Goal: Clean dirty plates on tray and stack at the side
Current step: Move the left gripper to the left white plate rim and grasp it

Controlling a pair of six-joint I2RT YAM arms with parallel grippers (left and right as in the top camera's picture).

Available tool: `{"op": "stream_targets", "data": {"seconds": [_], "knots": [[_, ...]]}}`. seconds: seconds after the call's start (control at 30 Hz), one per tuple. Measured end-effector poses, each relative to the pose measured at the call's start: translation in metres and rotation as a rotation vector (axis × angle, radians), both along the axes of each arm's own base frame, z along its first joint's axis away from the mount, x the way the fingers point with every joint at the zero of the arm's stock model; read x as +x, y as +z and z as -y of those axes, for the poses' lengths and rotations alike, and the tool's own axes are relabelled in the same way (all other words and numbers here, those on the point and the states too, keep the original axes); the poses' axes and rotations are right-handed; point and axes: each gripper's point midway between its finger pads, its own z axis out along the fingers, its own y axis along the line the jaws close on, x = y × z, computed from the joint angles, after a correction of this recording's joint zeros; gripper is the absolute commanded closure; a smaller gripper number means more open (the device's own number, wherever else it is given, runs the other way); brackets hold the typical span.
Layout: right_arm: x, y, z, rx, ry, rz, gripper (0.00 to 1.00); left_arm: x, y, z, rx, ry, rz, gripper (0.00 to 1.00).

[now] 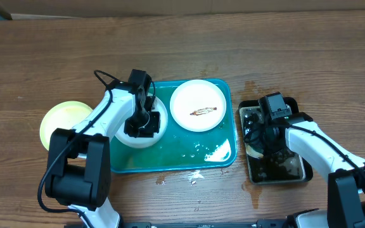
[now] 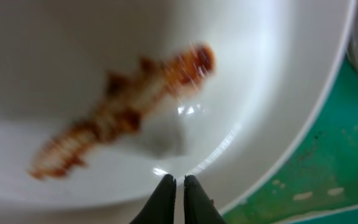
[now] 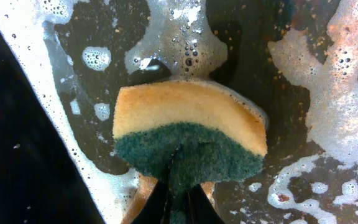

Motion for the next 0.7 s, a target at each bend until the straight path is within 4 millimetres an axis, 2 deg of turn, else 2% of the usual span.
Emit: {"op": "stream_targets", "data": {"seconds": [0.27, 0.47, 0.53, 0.63, 0.7], "knots": [[-0.001, 0.0, 0.0, -0.001, 0.001, -0.002, 0.96, -0.012, -0.001, 0.033, -0.112, -0.036, -0.048, 0.96], [-0.001, 0.0, 0.0, -0.001, 0.0, -0.004, 0.96, -0.021, 0.005, 0.037, -0.156, -0.032, -0.097, 0.96], [-0.001, 0.0, 0.0, -0.001, 0.001, -0.004, 0.96, -0.022, 0.011, 0.035, -0.16, -0.031, -0.112, 0.89], [-0.001, 0.0, 0.0, -0.001, 0.0, -0.004, 0.96, -0.009, 0.027, 0.022, -0.153, -0.014, -0.099, 0.8], [-0.001, 0.0, 0.0, -0.001, 0.0, -0.004, 0.96, 0.001, 0.037, 0.01, -0.134, 0.007, -0.073, 0.67]]}}
